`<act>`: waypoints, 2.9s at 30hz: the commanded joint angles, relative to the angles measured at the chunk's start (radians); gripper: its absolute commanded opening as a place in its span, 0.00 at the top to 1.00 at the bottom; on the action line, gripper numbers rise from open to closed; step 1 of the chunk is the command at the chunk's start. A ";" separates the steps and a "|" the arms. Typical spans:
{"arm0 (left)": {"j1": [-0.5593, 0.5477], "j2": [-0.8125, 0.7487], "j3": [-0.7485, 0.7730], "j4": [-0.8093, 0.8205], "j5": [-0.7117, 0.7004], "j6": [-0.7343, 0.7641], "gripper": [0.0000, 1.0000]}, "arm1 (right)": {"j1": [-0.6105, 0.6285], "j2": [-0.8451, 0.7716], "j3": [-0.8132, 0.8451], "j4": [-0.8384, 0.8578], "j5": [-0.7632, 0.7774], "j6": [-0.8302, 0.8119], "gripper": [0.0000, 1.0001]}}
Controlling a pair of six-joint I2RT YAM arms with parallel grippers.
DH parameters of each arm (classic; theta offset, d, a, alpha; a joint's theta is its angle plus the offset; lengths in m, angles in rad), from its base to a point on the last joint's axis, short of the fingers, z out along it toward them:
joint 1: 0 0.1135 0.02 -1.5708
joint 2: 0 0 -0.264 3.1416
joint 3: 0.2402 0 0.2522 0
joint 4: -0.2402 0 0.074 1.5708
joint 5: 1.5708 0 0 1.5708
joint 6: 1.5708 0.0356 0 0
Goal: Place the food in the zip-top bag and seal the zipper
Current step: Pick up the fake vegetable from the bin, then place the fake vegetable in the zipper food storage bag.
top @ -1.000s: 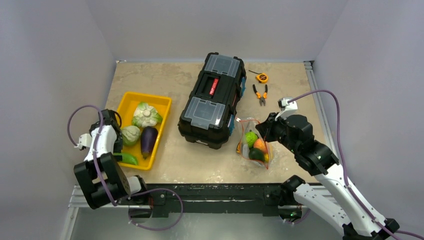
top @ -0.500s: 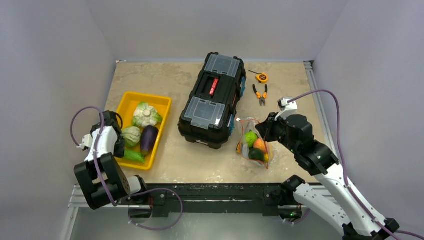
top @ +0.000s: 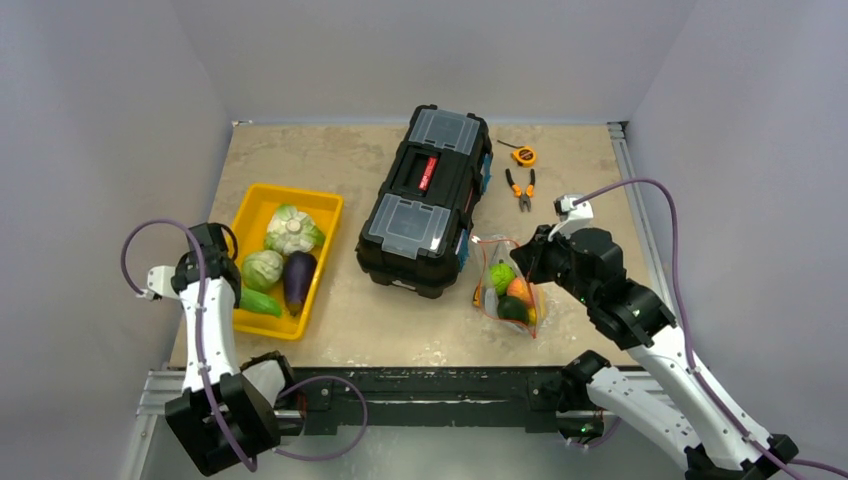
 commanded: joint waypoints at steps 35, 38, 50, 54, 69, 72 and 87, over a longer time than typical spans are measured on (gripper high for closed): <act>-1.418 -0.059 0.015 1.433 0.394 0.624 1.00 | 0.005 -0.022 0.006 0.016 0.021 -0.006 1.00; -1.465 0.041 0.005 1.597 0.420 0.660 1.00 | 0.005 -0.028 0.002 0.017 0.021 -0.004 1.00; -1.498 0.242 0.103 1.818 0.620 0.633 0.99 | 0.005 -0.028 -0.003 0.025 0.025 -0.002 1.00; -1.498 0.294 0.081 1.906 0.649 0.668 0.93 | 0.005 -0.029 -0.003 0.022 0.025 0.000 1.00; -1.448 0.452 -0.011 2.091 0.633 0.641 0.40 | 0.005 -0.031 -0.003 0.018 0.027 0.002 1.00; -1.446 0.437 -0.046 2.089 0.606 0.646 0.31 | 0.005 -0.031 -0.006 0.022 0.029 0.004 1.00; -1.422 0.081 0.067 1.218 0.596 0.635 0.30 | 0.004 -0.026 -0.005 0.019 0.027 0.004 1.00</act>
